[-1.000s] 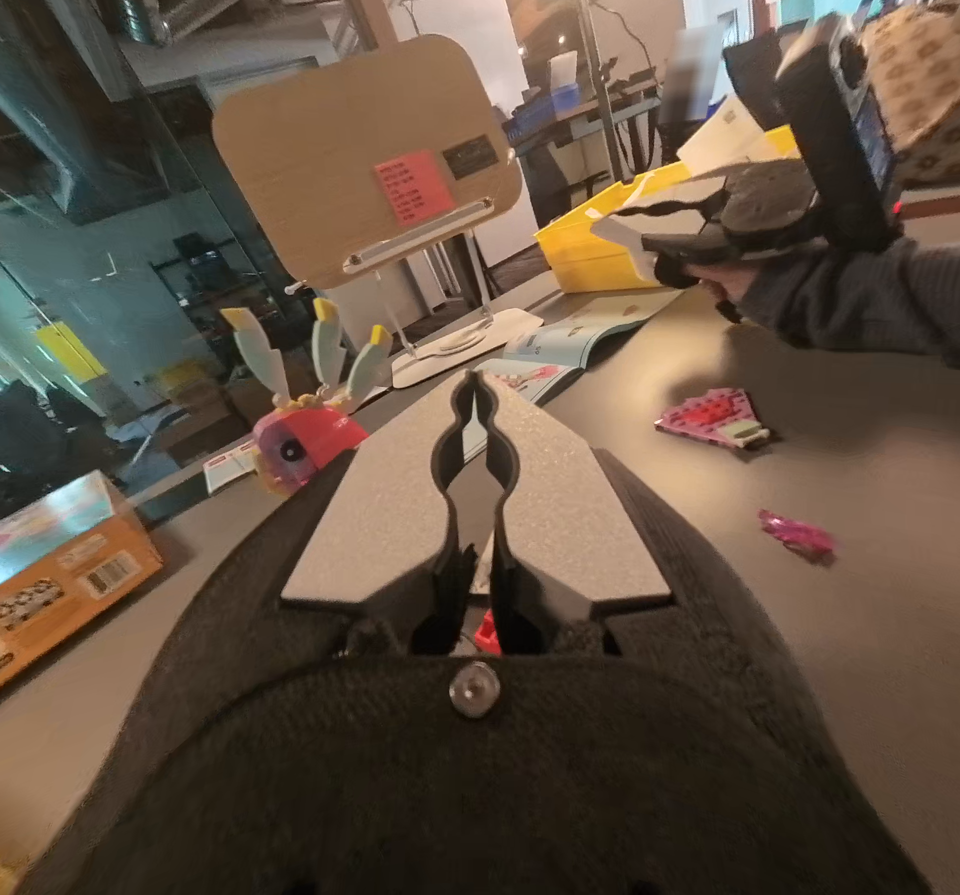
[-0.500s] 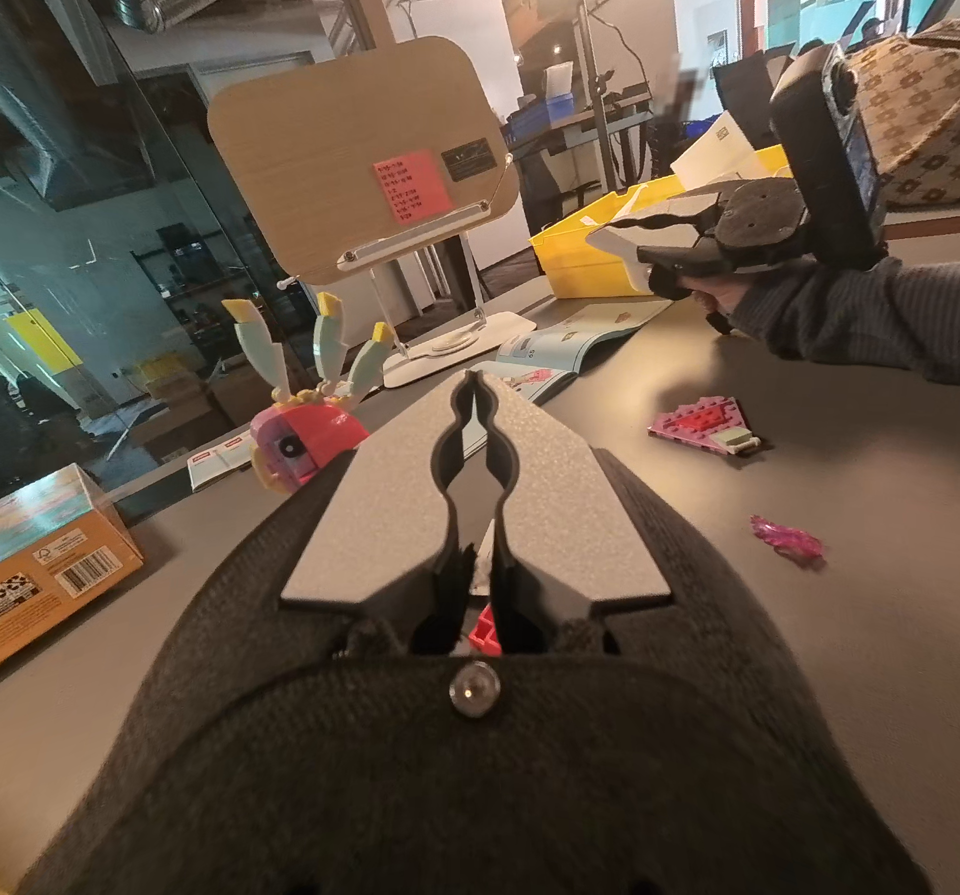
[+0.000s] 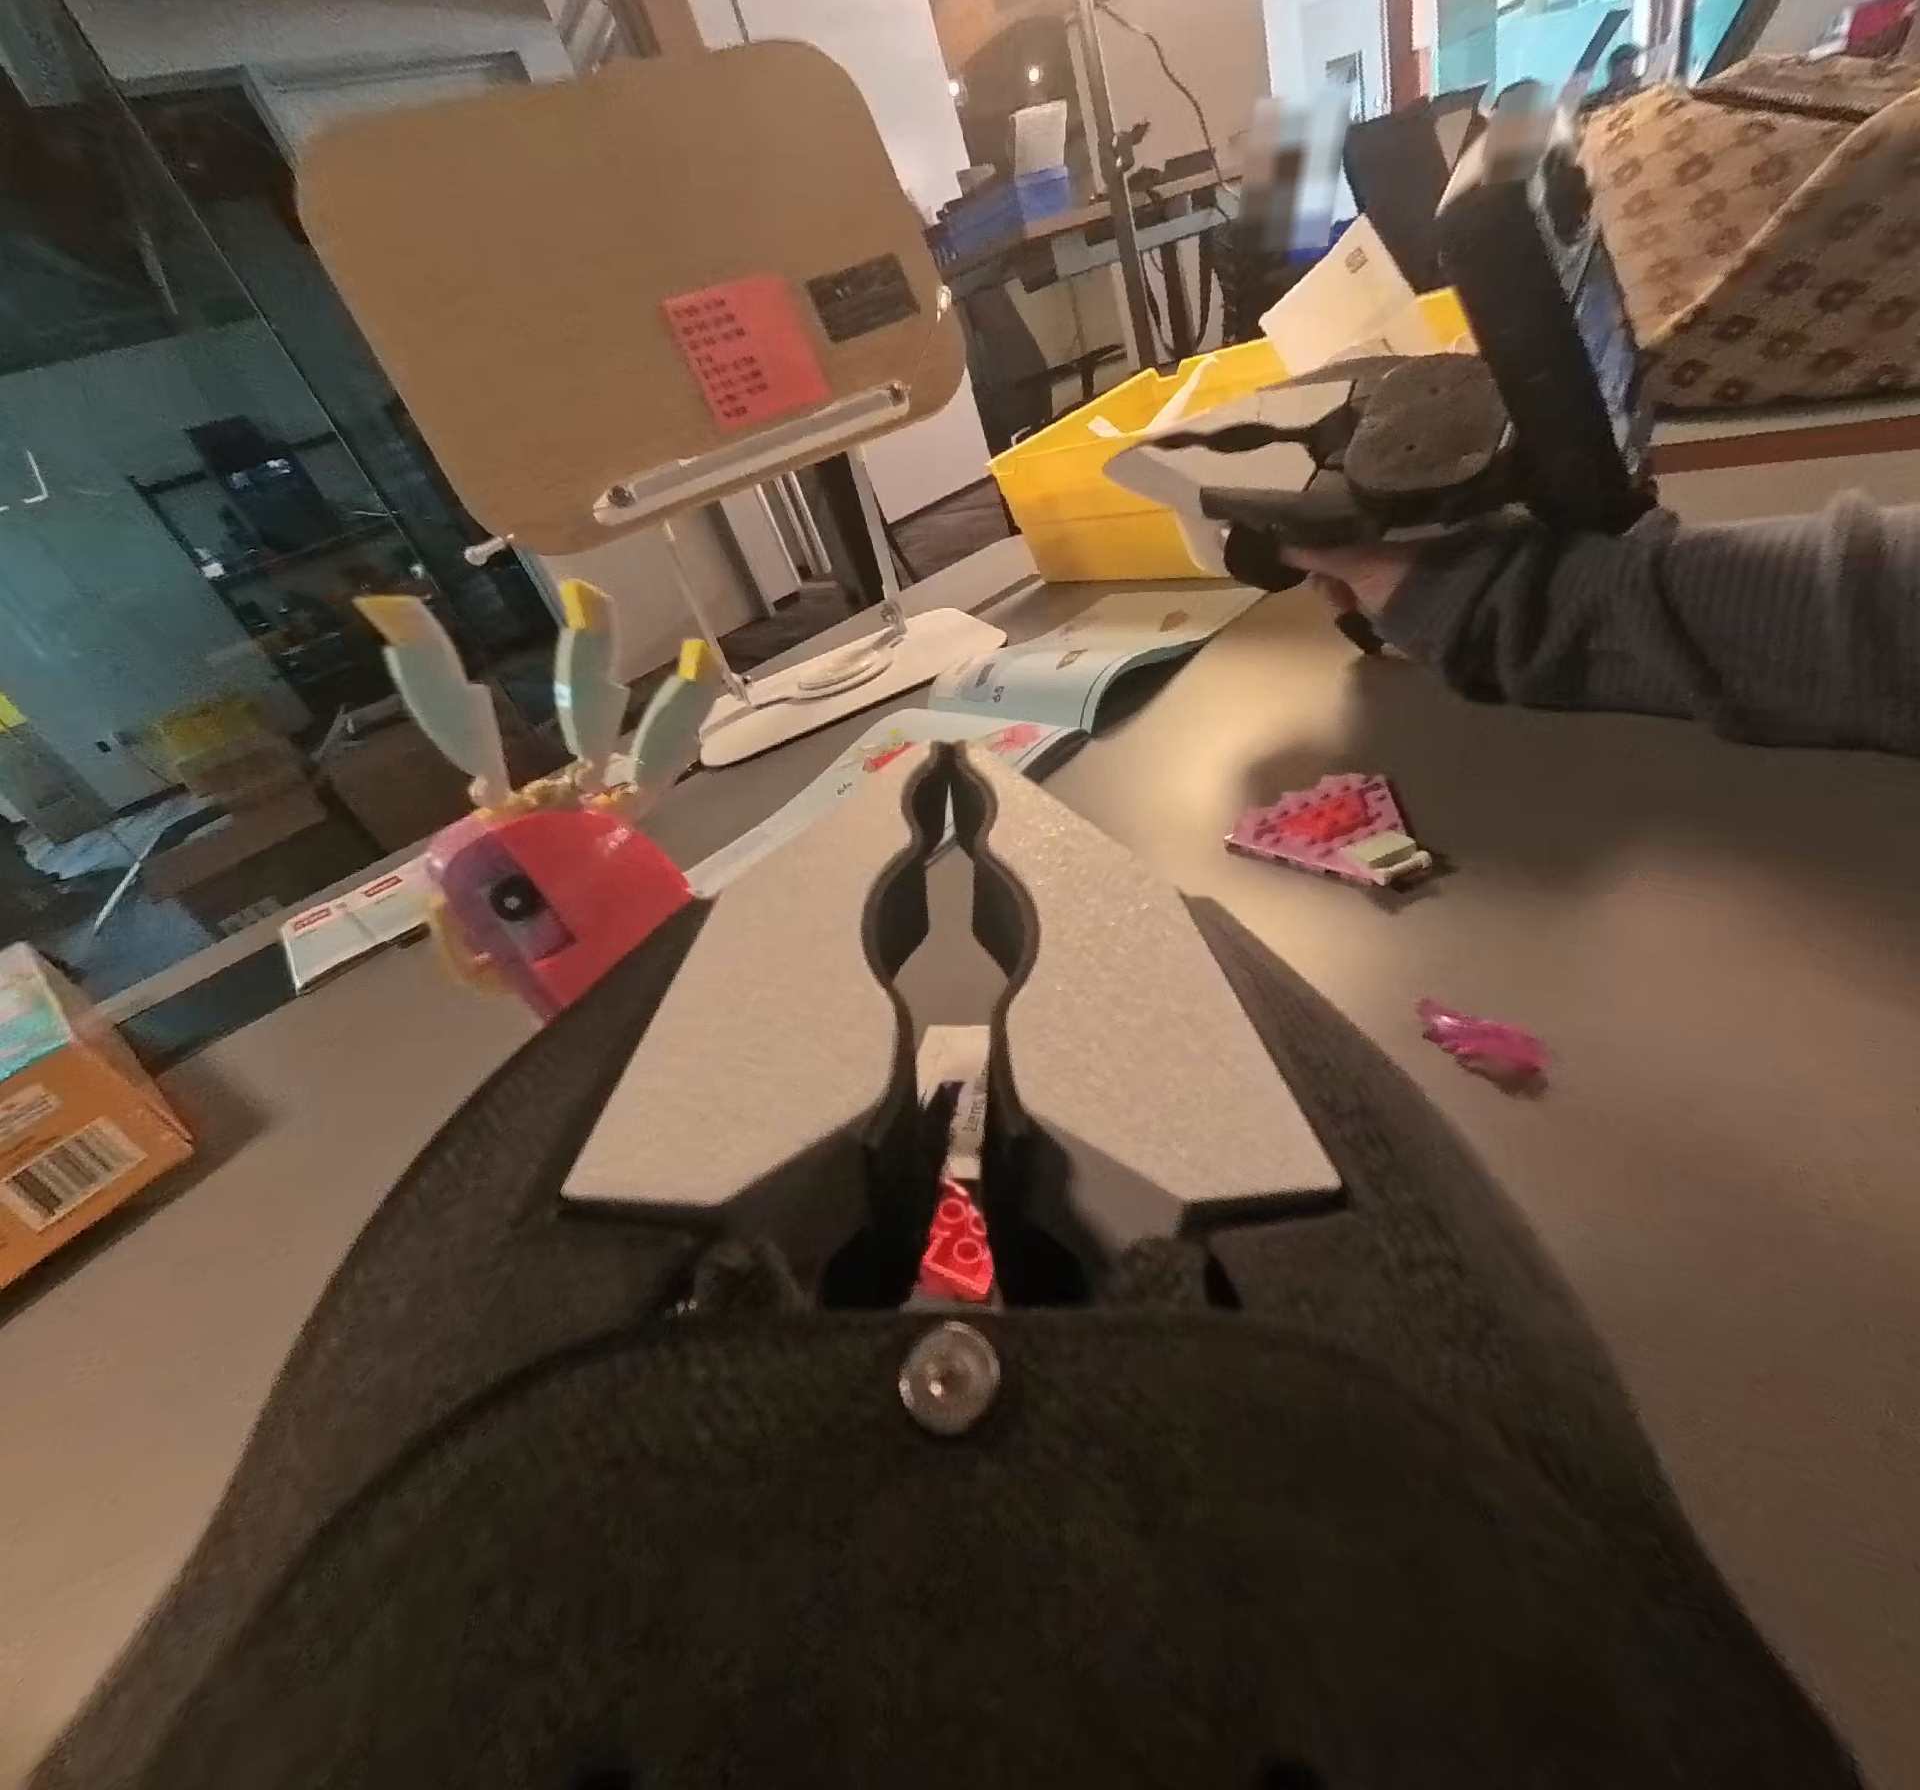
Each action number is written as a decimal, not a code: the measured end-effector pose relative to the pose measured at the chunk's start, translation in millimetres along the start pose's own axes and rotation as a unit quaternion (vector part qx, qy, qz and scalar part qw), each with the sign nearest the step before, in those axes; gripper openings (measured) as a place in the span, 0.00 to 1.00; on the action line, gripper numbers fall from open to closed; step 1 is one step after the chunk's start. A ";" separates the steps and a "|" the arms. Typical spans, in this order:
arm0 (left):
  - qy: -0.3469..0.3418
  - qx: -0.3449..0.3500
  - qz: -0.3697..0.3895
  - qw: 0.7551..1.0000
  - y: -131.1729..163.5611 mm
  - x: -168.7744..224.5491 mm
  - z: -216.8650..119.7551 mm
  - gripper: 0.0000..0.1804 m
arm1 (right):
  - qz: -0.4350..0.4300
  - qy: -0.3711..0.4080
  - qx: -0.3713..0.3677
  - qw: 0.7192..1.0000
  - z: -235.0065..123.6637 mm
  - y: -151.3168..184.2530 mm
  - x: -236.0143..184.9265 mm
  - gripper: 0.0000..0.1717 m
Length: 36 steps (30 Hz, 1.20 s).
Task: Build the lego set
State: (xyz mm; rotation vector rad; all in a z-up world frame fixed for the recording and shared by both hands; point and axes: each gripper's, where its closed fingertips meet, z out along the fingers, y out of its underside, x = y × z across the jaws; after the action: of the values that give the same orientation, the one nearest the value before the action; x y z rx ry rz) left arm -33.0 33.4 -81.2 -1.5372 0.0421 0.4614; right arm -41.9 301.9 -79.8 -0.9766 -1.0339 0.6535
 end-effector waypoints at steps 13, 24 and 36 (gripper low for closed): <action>-0.088 -0.214 -0.083 0.969 -11.8 -145.9 -138.5 0.04 | -0.006 0.049 -0.027 0.998 1.4 8.8 16.1 0.00; 0.026 -0.535 -0.243 0.809 127.9 -222.9 -182.7 0.10 | -0.053 0.057 -0.053 0.996 4.7 16.1 13.7 0.00; 0.164 -0.583 -0.159 0.779 149.6 -185.9 -161.4 0.08 | -0.063 0.079 -0.069 0.992 5.3 20.4 19.5 0.00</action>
State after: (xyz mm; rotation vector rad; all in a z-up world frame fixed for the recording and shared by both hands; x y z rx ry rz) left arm -208.0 -175.9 -173.6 -2.7820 -0.2893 -0.1454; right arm -39.2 328.9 -89.4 -1.0574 -1.0007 0.3978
